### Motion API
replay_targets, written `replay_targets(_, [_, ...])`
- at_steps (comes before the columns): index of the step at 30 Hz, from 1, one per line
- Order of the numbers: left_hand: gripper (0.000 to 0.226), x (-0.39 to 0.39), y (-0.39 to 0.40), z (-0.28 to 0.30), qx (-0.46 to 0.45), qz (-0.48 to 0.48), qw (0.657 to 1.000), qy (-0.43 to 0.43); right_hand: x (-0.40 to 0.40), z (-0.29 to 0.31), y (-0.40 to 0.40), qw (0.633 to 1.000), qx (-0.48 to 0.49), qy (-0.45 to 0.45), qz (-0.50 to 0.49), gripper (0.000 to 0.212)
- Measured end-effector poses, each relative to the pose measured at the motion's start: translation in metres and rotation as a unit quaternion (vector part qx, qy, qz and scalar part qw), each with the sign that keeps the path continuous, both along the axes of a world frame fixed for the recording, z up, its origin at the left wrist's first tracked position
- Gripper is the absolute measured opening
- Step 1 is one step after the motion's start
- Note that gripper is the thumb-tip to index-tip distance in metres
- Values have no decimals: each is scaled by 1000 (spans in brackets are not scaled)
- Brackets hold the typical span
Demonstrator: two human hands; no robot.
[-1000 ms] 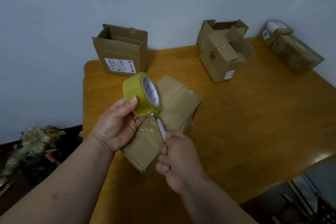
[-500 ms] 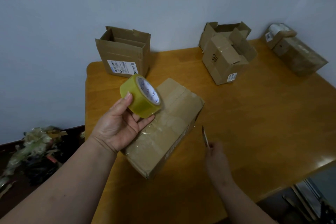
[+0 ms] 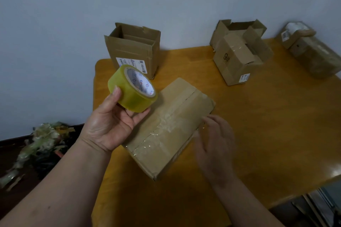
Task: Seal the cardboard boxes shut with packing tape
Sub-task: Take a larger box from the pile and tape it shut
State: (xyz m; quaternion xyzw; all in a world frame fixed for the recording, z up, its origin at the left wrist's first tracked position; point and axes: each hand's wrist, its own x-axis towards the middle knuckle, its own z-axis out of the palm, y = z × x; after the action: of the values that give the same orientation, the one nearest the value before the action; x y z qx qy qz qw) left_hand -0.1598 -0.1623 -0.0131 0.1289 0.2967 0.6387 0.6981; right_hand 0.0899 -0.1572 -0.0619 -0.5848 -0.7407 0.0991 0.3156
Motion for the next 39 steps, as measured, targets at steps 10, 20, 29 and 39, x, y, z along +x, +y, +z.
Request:
replay_targets(10, [90, -2, -10, 0, -6, 6, 1000, -17, -59, 8, 0, 981, -83, -127, 124, 55])
replay_targets(20, [75, -2, -13, 5, -9, 10, 1000, -23, -65, 12, -4, 983, -11, -77, 167, 30])
replay_targets(29, [79, 1, -18, 7, -17, 4, 1000, -21, -58, 29, 31, 988, -131, -74, 42, 44])
replay_targets(39, [100, 9, -20, 11, -20, 20, 998, -50, -52, 51, 31, 981, -140, 126, 51, 17])
